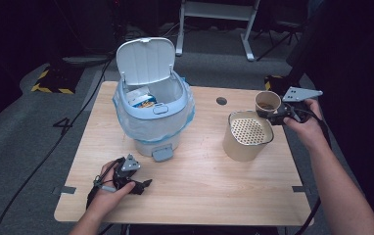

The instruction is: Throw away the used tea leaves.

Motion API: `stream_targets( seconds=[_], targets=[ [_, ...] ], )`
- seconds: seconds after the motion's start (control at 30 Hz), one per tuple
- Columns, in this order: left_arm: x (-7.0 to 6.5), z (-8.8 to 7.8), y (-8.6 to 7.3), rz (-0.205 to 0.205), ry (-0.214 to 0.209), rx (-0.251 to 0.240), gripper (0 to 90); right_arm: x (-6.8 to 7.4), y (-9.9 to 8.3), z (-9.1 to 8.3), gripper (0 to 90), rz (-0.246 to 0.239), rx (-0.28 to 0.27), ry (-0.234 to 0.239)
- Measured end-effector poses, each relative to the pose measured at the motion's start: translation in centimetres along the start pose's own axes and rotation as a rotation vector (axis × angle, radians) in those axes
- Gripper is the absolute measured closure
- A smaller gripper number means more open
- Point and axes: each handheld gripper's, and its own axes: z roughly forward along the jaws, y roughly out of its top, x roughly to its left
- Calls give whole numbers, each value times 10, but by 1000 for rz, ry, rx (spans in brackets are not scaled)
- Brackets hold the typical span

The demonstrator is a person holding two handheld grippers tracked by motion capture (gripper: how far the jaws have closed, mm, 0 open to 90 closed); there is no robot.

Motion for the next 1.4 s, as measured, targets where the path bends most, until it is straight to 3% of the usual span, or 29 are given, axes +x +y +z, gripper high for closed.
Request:
stream_targets(
  seconds=[0.3, 0.43, 0.67, 0.87, 0.97, 1.27, 1.4],
  targets=[
    [0, 0, 0, 0, 0, 0, 134, 15, 0, -4, 293, -297, 138, -189],
    [0, 0, 0, 0, 0, 0, 134, 26, -1, -2, 293, -499, 237, -291],
    [0, 0, 0, 0, 0, 0, 134, 41, -1, 4, 296, -736, 357, -400],
    [0, 0, 0, 0, 0, 0, 134, 55, -3, 12, 295, -1012, 480, -535],
    [0, 0, 0, 0, 1, 0, 134, 62, -4, 18, 295, -1144, 497, -593],
    [0, 0, 0, 1, 4, 1, 135, 78, -4, 27, 295, -1517, 565, -696],
    [0, 0, 0, 1, 4, 1, 135, 83, -4, 27, 295, -1628, 574, -731]
  ],
)
